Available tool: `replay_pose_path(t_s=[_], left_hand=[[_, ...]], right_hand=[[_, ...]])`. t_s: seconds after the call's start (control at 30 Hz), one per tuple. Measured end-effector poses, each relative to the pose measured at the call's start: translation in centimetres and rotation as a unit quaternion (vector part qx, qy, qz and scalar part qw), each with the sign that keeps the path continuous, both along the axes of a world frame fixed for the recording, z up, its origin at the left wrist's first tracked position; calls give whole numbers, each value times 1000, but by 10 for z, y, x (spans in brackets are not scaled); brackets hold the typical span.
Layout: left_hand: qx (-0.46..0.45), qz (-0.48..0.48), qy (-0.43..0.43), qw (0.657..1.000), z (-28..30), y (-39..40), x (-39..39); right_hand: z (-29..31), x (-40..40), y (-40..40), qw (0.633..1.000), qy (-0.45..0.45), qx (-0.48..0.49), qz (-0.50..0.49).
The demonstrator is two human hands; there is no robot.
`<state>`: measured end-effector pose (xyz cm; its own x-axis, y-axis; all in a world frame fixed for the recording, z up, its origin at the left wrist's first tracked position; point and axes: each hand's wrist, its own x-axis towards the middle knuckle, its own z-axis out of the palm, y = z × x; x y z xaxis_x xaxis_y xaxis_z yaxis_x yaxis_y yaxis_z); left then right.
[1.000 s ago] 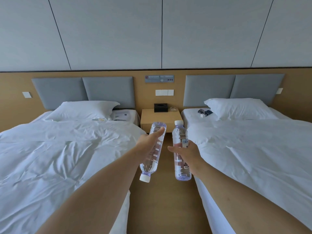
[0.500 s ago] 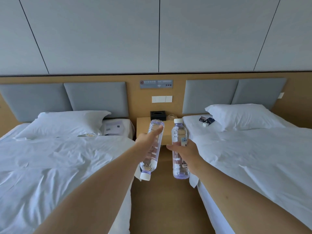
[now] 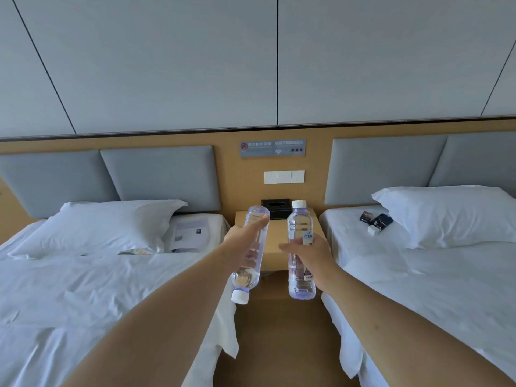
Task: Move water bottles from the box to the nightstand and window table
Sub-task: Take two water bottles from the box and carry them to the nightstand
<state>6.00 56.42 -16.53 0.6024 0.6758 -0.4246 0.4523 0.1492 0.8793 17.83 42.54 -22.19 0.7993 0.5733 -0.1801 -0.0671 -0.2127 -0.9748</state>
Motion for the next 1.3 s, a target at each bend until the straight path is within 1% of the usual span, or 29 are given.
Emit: replay_pose_path(t_s=[0.13,0.23,0.5,0.6,0.73,0.9,0.97,1.03,1.13,1.23,1.3], left_hand=[[-31,15,-1,999,4,43,64],[-58,15,5,998,3,64,99],[-78,9,15,997,-34,150,196],[-87,-8,16,996,-52,191,233],[-102,-39,43,993,-68,250,288],[-141,-95,57,984,-85,315,350],[-150,-102,63,981,-95,336,371],[-159,-116,59,979,-107,353,389],[-198,-143,55,968,-125,373,412],[-251,-108,102,956,-145,390,430],[-252,-107,136,952,-159,398,447]], right_hand=[[8,65,39,1000,5,4,20],[10,95,63,999,12,17,25],[-18,184,144,999,36,8,0],[-31,217,180,999,39,13,-17],[-43,263,233,997,61,0,-42],[-52,314,290,995,81,-17,-57],[-59,333,306,994,90,-22,-63],[-69,351,319,992,93,-39,-76],[-87,382,337,989,90,-84,-87],[-107,411,353,984,103,-124,-76],[-121,433,363,983,105,-141,-60]])
